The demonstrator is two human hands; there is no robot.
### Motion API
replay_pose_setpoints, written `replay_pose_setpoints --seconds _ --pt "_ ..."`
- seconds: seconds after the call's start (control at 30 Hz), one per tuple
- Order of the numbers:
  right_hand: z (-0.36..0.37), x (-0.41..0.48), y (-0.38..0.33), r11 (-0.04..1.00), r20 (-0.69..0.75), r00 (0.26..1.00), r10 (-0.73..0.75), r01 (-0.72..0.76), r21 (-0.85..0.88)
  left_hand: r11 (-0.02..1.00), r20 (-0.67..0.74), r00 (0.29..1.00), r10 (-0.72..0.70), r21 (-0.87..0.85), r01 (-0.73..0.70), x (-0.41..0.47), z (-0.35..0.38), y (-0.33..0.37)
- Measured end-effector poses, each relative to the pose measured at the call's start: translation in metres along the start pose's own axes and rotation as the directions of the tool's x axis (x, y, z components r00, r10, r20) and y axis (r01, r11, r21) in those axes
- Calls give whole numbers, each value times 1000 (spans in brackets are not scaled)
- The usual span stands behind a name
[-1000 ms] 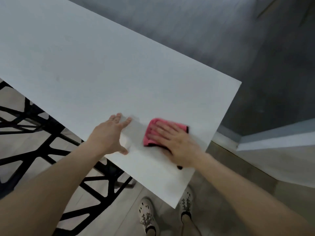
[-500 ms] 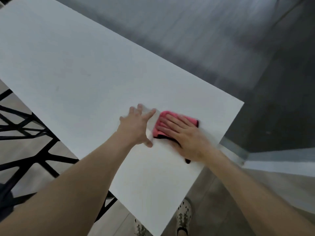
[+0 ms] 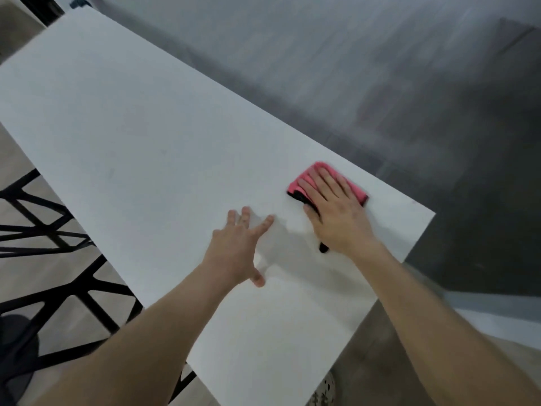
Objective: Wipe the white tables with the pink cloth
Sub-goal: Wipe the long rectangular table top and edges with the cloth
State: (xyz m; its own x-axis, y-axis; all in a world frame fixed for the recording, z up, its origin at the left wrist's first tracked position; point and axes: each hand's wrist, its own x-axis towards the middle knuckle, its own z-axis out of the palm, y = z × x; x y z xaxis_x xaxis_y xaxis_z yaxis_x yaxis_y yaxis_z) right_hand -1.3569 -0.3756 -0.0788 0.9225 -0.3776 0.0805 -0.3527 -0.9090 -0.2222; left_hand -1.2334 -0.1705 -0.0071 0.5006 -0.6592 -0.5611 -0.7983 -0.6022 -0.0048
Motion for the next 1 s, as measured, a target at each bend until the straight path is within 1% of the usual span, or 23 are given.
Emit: replay_pose_setpoints --seconds 0.07,0.13,0.17,0.23,0.3,0.37,0.4,0.47,0.5,0.57,0.63,0.7,0.73,0.8,0.83,0.9,1.0 --pt "-7 -52 23 994 -30 994 105 -105 -1 1000 1 1000 -1 4 1 0 0 1" --pt "-10 -91 35 977 -11 978 208 -209 -44 1000 5 1000 -5 5 4 1 0 2" --pt "-9 -93 34 969 -9 971 241 -241 -64 1000 11 1000 -7 4 7 1 0 2" --pt "-8 -66 21 960 -24 961 275 -276 -50 1000 18 1000 -6 3 6 2 1 2" --pt "-2 -15 0 977 -43 976 213 -214 -14 1000 5 1000 -10 2 10 2 1 3" --pt "5 38 -18 993 2 993 116 -116 -12 1000 0 1000 -9 3 9 3 2 2" --pt "6 55 -24 996 41 995 89 -89 -13 1000 0 1000 -10 0 10 2 3 2" --pt "8 64 -21 998 67 996 66 -65 -25 1000 -5 1000 -19 -16 19 2 3 2" --pt "7 54 -12 998 57 997 61 -60 -19 1000 -3 1000 -19 -20 19 2 2 2" --pt "1 10 12 997 -9 997 73 -73 4 1000 4 1000 -16 -21 16 1 1 1" --pt "-6 -50 39 989 -60 987 149 -150 2 1000 2 1000 -19 -14 19 1 1 2" --pt "-10 -93 55 971 -35 971 236 -237 -35 1000 1 1000 -21 -7 21 2 1 3" --pt "-10 -98 56 961 -23 963 270 -271 -55 1000 3 1000 -22 -6 22 3 1 3" --pt "-8 -77 42 955 -28 955 296 -297 -26 1000 15 1000 -21 -3 21 3 0 4" --pt "-7 -56 30 962 -42 961 273 -273 0 1000 17 1000 -21 -2 21 2 0 4" --pt "-2 -5 3 985 -35 984 175 -174 9 1000 12 1000 -20 0 20 2 -2 4" --pt "8 62 -29 998 71 996 56 -56 -11 1000 4 1000 -10 0 10 2 -1 4"
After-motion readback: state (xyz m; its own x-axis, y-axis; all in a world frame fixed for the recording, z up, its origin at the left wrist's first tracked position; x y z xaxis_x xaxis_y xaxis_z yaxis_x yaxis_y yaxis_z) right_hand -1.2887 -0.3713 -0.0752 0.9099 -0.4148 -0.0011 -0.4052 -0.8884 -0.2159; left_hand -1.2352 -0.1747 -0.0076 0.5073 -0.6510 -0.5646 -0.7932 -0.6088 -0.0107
